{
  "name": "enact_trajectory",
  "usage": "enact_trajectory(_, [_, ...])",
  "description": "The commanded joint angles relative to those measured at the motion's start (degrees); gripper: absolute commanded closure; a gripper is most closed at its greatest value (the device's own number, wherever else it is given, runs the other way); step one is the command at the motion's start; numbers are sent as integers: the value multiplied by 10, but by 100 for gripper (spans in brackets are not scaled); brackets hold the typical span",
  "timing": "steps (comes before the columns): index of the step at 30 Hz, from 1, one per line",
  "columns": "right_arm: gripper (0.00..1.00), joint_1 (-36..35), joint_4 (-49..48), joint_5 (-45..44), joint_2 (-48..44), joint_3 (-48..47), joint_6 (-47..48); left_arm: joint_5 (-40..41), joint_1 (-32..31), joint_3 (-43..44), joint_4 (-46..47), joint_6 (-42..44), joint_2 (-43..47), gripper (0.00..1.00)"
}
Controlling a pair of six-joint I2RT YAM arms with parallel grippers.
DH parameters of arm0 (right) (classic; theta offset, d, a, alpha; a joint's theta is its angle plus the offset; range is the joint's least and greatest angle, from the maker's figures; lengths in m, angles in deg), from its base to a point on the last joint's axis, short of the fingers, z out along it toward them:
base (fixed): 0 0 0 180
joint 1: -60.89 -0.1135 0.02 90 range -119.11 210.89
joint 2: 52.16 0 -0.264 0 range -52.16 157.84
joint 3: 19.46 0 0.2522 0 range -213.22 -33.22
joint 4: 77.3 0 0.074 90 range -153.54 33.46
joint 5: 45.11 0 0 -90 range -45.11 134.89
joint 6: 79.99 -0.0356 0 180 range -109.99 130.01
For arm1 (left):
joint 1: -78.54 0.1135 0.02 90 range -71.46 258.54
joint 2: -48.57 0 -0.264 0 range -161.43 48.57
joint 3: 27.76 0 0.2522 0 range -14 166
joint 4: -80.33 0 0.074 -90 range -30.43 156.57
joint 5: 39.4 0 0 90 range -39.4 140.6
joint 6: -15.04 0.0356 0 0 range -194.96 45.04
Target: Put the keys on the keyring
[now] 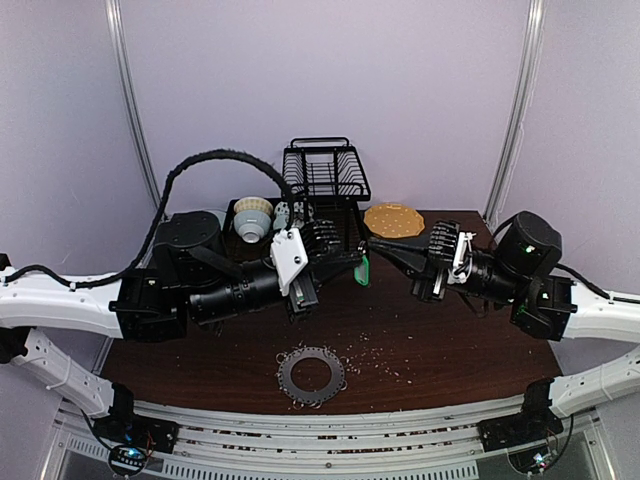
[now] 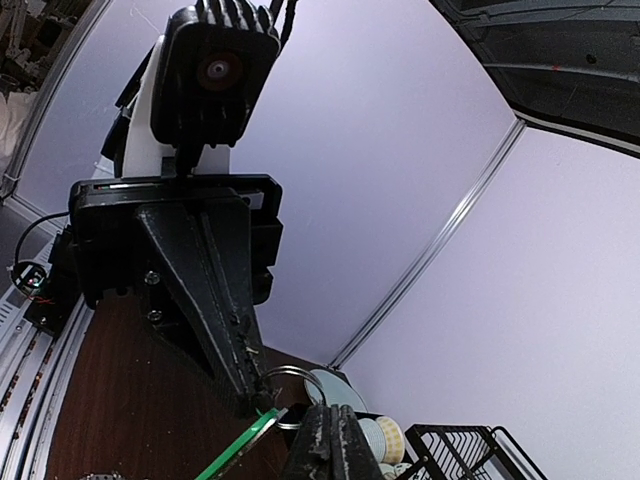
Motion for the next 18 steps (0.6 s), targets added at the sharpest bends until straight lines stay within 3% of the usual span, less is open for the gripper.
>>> enact_trajectory(1, [98,-1,5,-8,5,-17,0,-35,2,1,19,-8,-5,100])
enact_trajectory(8, [76,5,35,19,3,-22,-24,10,5,-14,37,-5,12,100])
enact_trajectory(18, [61,105,19,229,-10,-22,-143,-40,6,-21,1,70,37,100])
